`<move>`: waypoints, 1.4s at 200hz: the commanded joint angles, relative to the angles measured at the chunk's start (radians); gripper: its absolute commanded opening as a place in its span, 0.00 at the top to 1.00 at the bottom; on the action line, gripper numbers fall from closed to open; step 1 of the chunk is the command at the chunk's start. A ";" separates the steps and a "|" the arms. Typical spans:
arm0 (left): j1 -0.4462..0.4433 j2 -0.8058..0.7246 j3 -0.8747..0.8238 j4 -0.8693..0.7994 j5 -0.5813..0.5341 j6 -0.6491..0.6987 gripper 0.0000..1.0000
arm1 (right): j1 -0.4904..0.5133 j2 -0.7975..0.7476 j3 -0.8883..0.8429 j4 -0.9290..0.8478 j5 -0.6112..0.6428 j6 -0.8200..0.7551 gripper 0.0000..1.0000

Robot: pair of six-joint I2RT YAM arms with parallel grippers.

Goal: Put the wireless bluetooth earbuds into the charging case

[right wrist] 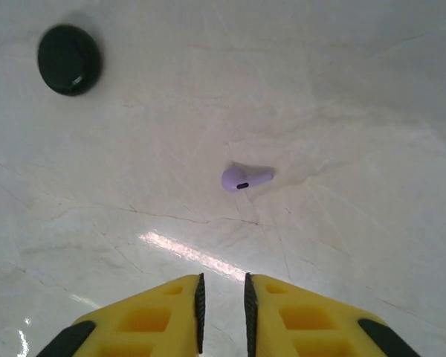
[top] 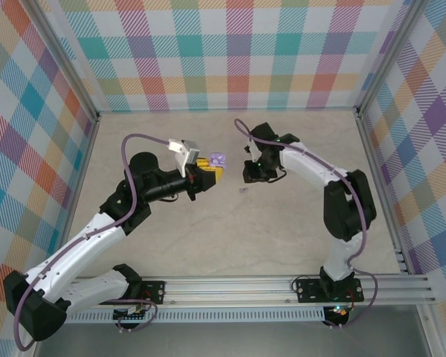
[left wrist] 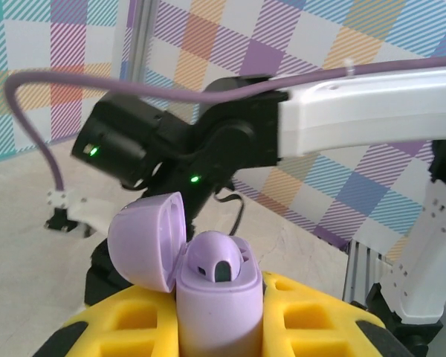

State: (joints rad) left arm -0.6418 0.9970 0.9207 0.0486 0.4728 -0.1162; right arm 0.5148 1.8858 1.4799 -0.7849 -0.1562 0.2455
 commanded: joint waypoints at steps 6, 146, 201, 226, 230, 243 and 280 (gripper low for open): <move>-0.015 -0.029 0.001 -0.015 -0.012 0.012 0.81 | -0.003 0.070 0.044 0.008 -0.066 -0.025 0.81; -0.014 -0.023 -0.007 -0.013 0.001 0.014 0.81 | -0.002 0.267 0.146 0.015 0.028 -0.033 0.89; -0.014 -0.020 -0.017 0.000 0.004 0.009 0.81 | -0.001 0.281 0.141 -0.037 0.059 -0.050 0.89; -0.015 -0.020 -0.016 0.000 0.006 0.008 0.81 | 0.010 0.272 0.133 -0.075 0.051 -0.064 0.88; -0.015 -0.018 -0.016 0.002 0.005 0.008 0.81 | 0.011 0.269 0.130 -0.078 0.047 -0.066 0.88; -0.015 -0.018 -0.017 0.004 0.006 0.007 0.81 | 0.017 0.263 0.122 -0.088 0.032 -0.071 0.88; -0.015 -0.012 -0.012 0.005 0.009 0.006 0.81 | 0.031 0.244 0.106 -0.104 0.032 -0.063 0.87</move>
State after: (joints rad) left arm -0.6422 0.9852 0.9112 0.0280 0.4698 -0.1143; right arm 0.5255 2.1544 1.6066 -0.8028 -0.1131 0.1955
